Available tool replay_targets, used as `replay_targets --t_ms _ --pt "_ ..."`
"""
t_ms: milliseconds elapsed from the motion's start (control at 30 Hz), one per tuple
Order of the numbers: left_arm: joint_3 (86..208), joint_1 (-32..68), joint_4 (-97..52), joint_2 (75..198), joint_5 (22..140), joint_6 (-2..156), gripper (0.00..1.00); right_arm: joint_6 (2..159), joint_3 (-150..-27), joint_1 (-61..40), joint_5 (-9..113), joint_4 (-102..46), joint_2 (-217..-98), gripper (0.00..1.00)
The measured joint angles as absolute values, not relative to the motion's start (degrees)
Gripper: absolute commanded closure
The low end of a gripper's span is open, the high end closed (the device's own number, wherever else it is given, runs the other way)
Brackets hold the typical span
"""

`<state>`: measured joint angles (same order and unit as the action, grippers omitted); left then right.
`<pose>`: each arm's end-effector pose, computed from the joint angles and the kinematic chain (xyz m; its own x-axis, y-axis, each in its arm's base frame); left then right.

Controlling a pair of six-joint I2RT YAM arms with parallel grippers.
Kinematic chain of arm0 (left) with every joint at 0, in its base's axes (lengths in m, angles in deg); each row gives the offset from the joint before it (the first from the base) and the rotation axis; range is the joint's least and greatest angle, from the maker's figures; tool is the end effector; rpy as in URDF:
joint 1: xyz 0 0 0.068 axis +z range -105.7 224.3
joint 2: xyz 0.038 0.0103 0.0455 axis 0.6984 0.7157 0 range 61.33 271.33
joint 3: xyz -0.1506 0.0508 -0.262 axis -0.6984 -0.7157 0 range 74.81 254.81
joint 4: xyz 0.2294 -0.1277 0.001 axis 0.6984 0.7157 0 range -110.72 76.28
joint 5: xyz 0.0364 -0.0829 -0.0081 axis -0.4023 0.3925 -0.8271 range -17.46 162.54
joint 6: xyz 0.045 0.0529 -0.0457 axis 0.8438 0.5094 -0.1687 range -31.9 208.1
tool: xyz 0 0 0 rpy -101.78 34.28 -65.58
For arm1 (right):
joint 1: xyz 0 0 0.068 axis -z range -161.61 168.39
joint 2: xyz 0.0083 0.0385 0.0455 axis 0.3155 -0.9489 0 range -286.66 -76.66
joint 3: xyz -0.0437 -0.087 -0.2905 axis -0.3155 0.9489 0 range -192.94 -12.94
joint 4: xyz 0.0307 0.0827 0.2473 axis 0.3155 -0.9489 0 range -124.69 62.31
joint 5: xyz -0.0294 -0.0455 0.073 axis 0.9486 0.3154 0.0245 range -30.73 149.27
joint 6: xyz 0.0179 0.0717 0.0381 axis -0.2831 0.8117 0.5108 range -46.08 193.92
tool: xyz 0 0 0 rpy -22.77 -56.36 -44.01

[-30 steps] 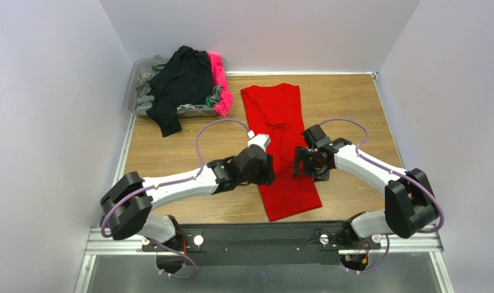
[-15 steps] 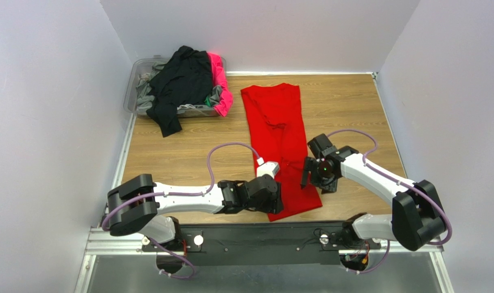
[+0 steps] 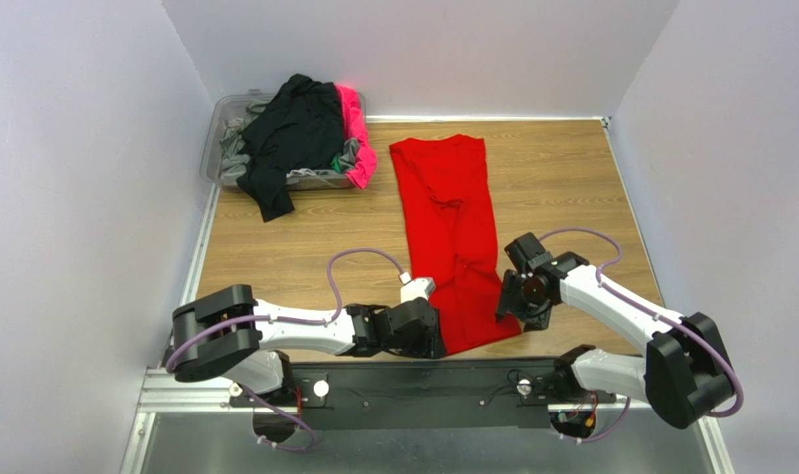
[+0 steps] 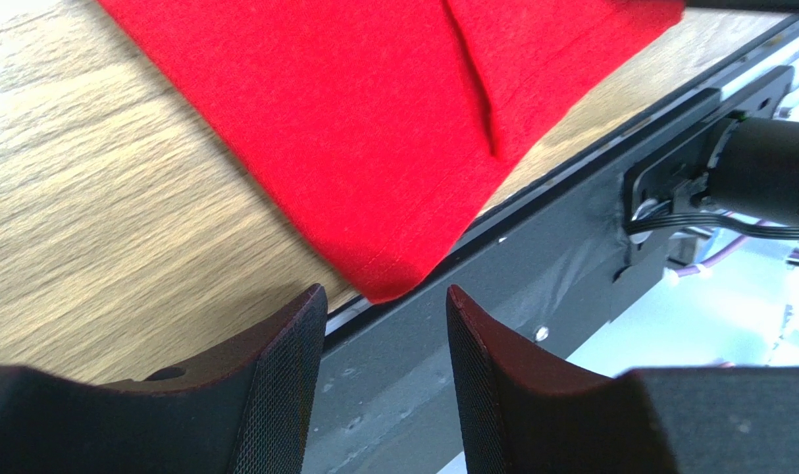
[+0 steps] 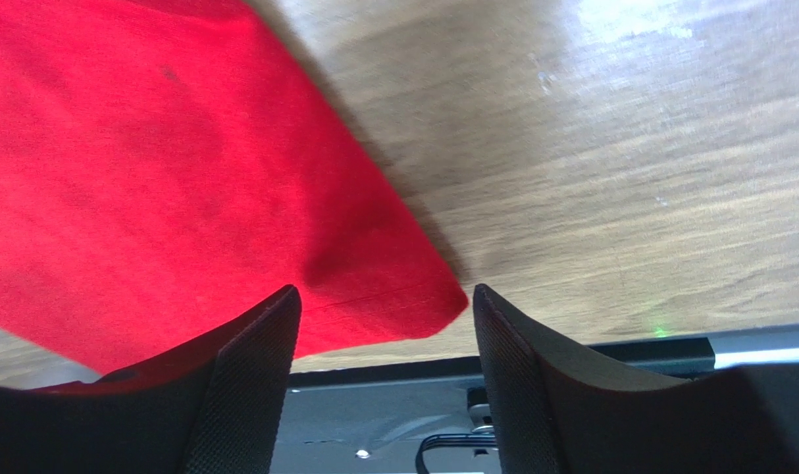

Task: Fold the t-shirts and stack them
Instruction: Fold the tshirt

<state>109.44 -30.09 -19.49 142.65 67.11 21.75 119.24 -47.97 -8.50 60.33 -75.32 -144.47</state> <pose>0.0835 -0.2731 0.1622 -0.9428 -0.0147 -0.3331 0.1947 0.7867 -0.5858 0.1532 0.0762 0.1625 -0.9380 0.3214 -0.1301 0.3092 0.9451 0.1055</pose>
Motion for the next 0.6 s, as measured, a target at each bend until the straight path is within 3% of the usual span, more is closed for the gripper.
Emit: replay_targets --t_ms 200,267,600 --pt "109.05 -30.09 -22.04 142.61 67.22 20.51 0.44 119.9 -47.25 -8.5 60.46 -75.81 -144.47 0.43" --pt "108.81 -30.07 -23.0 142.61 67.3 19.89 0.44 120.07 -47.23 -8.5 60.51 -75.81 -144.47 0.51" --pt "106.82 -28.89 -25.34 142.67 68.51 17.84 0.44 120.44 -47.23 -8.5 61.01 -75.81 -144.47 0.65"
